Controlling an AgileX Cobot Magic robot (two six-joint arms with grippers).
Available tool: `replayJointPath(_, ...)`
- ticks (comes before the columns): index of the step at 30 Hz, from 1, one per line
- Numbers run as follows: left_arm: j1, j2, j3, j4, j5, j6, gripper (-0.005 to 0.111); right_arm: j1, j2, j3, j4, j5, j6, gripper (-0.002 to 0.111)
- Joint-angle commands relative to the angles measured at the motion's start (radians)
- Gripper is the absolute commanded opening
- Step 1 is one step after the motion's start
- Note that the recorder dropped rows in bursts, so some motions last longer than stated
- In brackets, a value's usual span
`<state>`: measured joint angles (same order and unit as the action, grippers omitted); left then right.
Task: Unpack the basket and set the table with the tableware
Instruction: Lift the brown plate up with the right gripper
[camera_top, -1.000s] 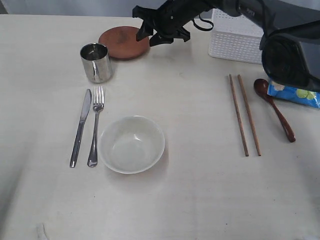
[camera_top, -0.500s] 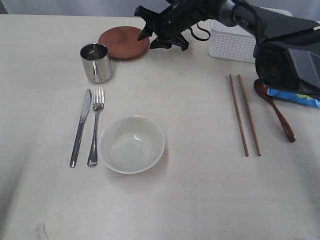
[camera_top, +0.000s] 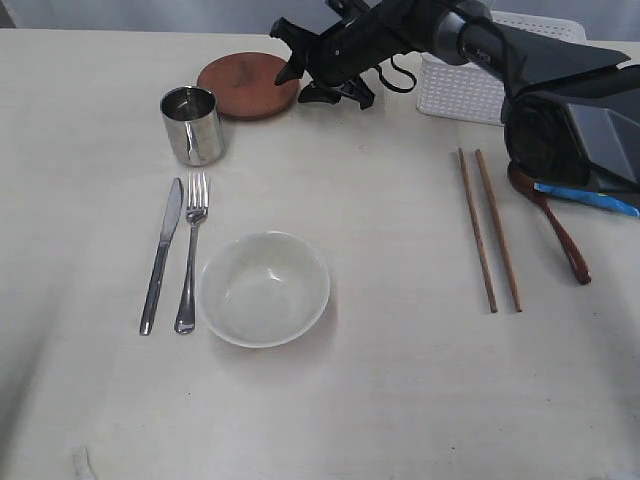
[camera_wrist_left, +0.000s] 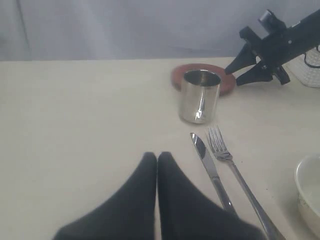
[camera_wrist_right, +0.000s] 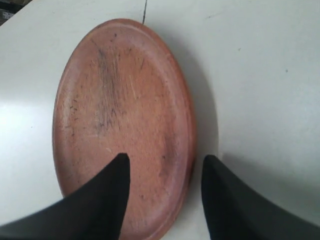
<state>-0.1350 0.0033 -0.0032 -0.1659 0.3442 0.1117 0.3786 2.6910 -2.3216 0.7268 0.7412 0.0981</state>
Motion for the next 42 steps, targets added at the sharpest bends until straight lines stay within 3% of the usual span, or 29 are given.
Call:
replayJointPath(1,-0.008,-0.003,0.003,0.004,-0.002,0.0,0.0,-0.006,-0.003,-0.005,0.008,-0.028,-0.015,0.044)
replayJointPath(19,-0.008,-0.003,0.003,0.004,-0.002,0.0,0.0,-0.006,0.015,-0.005,0.105,-0.045,-0.063,0.044)
replayJointPath(42,-0.008,-0.003,0.003,0.004,-0.002,0.0,0.0,-0.006,0.015,-0.003,0.072,-0.047,-0.09,0.044)
